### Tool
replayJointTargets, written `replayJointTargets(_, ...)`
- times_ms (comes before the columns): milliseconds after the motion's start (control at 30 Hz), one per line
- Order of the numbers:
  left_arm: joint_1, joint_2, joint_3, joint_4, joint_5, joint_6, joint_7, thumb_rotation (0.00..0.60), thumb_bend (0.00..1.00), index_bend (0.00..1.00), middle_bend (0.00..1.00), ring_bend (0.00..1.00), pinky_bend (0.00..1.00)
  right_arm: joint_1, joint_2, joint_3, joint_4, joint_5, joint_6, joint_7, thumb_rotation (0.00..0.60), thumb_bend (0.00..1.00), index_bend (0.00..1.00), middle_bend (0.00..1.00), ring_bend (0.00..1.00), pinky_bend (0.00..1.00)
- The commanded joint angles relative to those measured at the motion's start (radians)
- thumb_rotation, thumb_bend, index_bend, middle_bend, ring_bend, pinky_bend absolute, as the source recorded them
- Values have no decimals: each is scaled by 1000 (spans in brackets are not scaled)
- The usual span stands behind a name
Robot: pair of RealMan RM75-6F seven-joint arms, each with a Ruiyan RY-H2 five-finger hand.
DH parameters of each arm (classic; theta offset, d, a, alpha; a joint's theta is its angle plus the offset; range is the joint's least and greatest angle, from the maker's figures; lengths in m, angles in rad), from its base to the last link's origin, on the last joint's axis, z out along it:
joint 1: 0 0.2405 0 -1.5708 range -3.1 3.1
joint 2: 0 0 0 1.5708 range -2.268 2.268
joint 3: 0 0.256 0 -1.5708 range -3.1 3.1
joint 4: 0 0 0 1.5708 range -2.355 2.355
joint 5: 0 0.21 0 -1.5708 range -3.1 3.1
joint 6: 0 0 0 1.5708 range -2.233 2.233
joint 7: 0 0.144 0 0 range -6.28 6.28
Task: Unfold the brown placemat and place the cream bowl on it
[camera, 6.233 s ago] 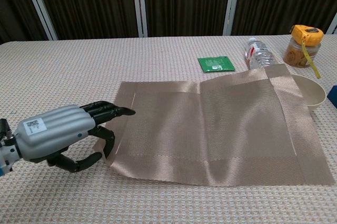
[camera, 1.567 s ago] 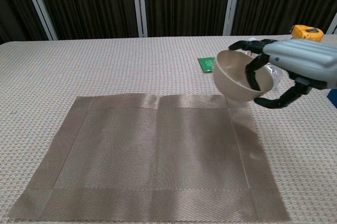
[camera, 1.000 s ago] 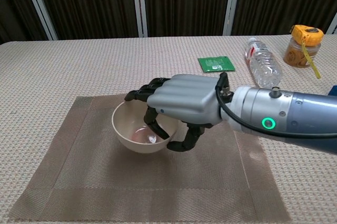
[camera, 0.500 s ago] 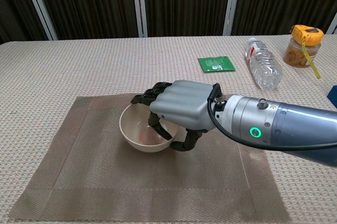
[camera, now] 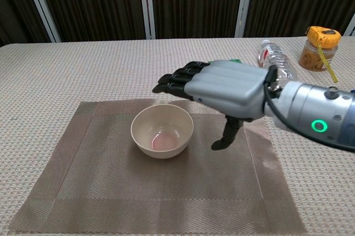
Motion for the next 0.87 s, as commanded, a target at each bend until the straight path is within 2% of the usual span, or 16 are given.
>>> replayJointTargets(33, 9, 3, 5, -2, 12, 13, -3, 600, 0, 0, 0, 0, 0, -95, 154, -53, -82, -79, 139, 36, 600, 0, 0, 0, 0, 0)
replayJointTargets(133, 15, 1, 10, -1, 21, 22, 0, 600, 0, 0, 0, 0, 0, -140, 214, -68, -83, -101, 210, 69, 600, 0, 0, 0, 0, 0)
replayJointTargets(200, 25, -5, 17, 1, 34, 38, 9, 600, 0, 0, 0, 0, 0, -204, 280, -82, -75, -109, 302, 138, 600, 0, 0, 0, 0, 0)
replayJointTargets(300, 45, -28, 25, 21, 54, 78, 44, 600, 0, 0, 0, 0, 0, -294, 352, -105, -32, -121, 427, 297, 600, 0, 0, 0, 0, 0)
replayJointTargets(400, 68, -58, 35, 45, 53, 104, 82, 600, 0, 0, 0, 0, 0, -375, 386, -111, 28, -87, 516, 424, 600, 0, 0, 0, 0, 0)
replayJointTargets(533, 86, -80, 41, 73, 52, 122, 99, 600, 0, 0, 0, 0, 0, -450, 378, -116, 129, -82, 597, 518, 600, 0, 0, 0, 0, 0)
replayJointTargets(667, 100, -85, 45, 99, 55, 133, 91, 600, 0, 0, 0, 0, 0, -503, 350, -118, 205, -67, 635, 559, 600, 0, 0, 0, 0, 0)
replayJointTargets(867, 109, -83, 41, 120, 52, 138, 64, 600, 0, 0, 0, 0, 0, -543, 326, -115, 248, -69, 661, 579, 600, 0, 0, 0, 0, 0)
